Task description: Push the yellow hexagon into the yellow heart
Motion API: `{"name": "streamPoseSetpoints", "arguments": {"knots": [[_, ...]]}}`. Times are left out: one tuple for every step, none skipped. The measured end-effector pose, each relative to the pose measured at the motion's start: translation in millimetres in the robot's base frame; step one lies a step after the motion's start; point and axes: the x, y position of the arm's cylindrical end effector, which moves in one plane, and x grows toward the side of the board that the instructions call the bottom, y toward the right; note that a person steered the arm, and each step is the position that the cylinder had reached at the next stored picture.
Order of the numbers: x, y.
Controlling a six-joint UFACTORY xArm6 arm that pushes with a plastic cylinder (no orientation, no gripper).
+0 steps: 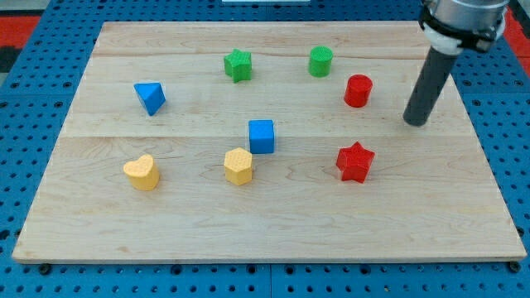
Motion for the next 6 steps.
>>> {"name": "streamPoseSetpoints", "arguments": {"knots": [[35,-9],[37,-43],[32,-101],[44,-160],[67,-182],[60,-180]]}}
